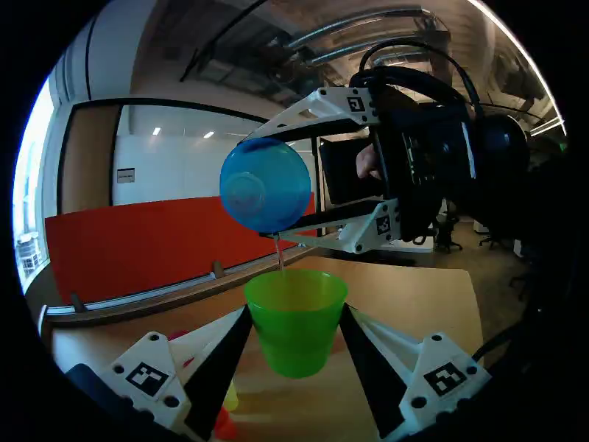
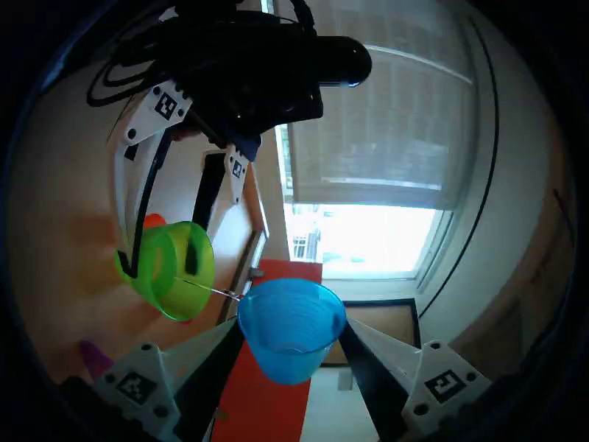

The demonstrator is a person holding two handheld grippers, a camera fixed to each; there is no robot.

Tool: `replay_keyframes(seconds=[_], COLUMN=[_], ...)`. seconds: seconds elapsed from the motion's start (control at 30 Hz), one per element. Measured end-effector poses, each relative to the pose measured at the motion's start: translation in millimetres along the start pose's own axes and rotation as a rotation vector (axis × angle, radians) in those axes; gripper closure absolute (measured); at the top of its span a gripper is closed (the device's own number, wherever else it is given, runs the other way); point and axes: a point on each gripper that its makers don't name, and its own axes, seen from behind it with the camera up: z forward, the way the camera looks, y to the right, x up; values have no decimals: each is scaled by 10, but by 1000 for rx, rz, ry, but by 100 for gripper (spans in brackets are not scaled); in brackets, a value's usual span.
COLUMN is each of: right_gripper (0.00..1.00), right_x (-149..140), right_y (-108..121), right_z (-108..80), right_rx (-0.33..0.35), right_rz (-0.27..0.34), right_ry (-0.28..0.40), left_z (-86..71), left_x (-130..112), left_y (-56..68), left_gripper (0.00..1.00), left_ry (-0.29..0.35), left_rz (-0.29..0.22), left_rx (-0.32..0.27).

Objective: Pour water

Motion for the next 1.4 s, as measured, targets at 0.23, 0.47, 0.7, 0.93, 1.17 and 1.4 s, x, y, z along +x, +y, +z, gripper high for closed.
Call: replay_keyframes(seconds=[0.23, 0.47, 0.7, 0.93, 1.17, 1.4], right_gripper=[10, 10, 10, 10, 10, 10], right_x=[4, 23, 48, 85, 101, 86], right_y=[20, 25, 18, 5, -33, -57], right_z=[-4, -6, -16, -29, -50, -76], right_rx=[-2, -2, -2, 1, 2, -8], right_rz=[-4, -8, -8, 8, 53, 134], right_ry=[1, 5, 8, 13, 19, 20], left_z=[-2, -2, -2, -4, -12, -24], left_x=[9, 6, 19, 22, 7, 6], left_y=[1, -6, -12, -23, -27, -30], left_gripper=[16, 17, 16, 16, 16, 16], left_ry=[1, 1, 1, 2, -3, -8], left_rz=[0, 1, 2, 1, 3, 6], left_rx=[0, 1, 1, 3, 5, 9])
